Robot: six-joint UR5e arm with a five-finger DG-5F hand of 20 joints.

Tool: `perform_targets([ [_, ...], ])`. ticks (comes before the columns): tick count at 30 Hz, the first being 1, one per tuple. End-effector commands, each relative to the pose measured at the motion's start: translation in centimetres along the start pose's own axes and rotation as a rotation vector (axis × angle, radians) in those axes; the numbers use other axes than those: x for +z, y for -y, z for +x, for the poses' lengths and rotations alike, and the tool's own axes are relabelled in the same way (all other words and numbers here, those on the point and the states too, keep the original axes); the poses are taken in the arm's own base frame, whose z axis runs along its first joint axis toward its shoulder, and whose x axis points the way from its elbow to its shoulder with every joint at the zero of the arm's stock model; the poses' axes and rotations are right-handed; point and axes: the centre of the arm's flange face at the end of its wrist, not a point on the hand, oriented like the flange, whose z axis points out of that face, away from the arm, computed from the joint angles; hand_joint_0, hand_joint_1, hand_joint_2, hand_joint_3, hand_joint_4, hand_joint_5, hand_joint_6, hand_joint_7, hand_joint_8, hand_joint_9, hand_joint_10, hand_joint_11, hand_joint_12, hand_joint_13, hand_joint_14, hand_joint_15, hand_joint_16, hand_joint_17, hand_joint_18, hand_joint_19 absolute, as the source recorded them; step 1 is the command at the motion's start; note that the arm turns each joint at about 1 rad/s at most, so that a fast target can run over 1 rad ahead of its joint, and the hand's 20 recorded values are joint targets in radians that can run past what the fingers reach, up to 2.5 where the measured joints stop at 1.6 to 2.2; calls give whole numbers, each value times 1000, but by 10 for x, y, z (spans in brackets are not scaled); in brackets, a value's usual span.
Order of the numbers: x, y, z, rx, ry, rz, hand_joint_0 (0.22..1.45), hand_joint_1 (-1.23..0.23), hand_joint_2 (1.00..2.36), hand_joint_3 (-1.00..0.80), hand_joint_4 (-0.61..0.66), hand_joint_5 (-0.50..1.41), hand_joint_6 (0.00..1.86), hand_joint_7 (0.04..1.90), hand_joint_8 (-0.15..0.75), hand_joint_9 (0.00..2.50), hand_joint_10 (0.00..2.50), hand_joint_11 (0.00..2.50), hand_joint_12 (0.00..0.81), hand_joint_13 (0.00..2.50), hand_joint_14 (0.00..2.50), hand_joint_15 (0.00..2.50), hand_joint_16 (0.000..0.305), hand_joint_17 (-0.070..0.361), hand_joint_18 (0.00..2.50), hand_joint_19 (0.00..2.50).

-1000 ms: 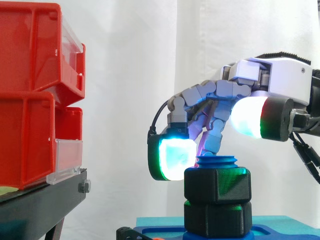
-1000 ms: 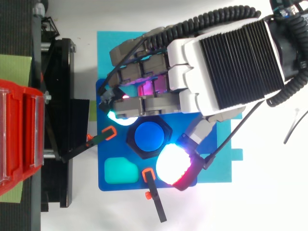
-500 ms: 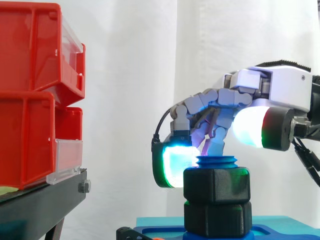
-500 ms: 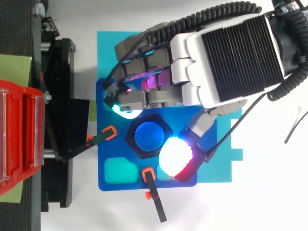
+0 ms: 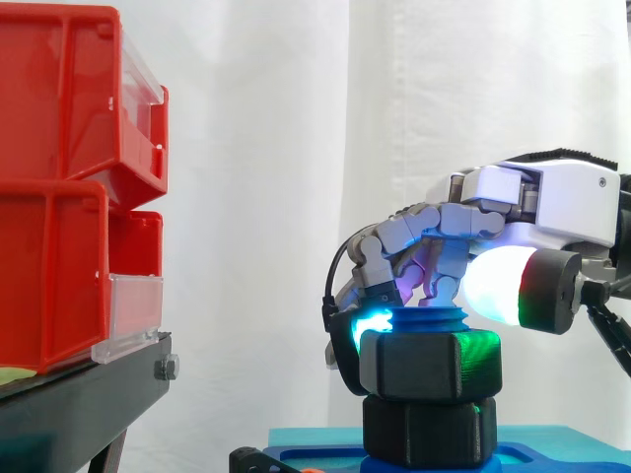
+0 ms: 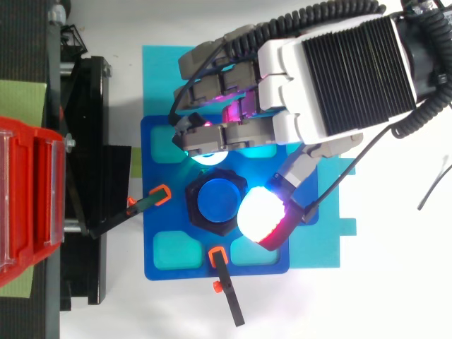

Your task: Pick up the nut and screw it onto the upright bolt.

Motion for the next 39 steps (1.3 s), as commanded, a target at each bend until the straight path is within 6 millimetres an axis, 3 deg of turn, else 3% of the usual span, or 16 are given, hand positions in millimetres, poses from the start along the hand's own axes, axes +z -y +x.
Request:
perform_targets([
  [1,-1,2,0,-1,0,3,535,-218,1000,-500,91,76,532,1364,221,1476,4,103,163,997,1,34,28,63,739,293],
  [4,-2,4,-1,-5,8,2,535,-216,1000,-500,106,72,502,1407,232,1465,4,105,170,992,0,35,28,64,741,286],
  [17,10,13,-27,-24,61,-18,516,-185,1000,-500,237,-8,505,1046,223,1352,3,86,185,921,1,33,32,73,664,272],
  [25,20,2,-29,-25,89,-44,510,-182,1000,-500,237,-35,504,900,211,1293,3,64,201,866,0,13,34,77,611,249],
  [31,26,-11,-22,-14,86,-45,492,-195,1000,-500,169,-67,503,759,177,1096,0,0,239,637,0,0,37,84,346,125],
  [39,33,-22,-21,1,85,-40,478,-191,1000,-500,159,-77,502,704,188,882,0,0,271,396,0,0,38,85,4,0],
])
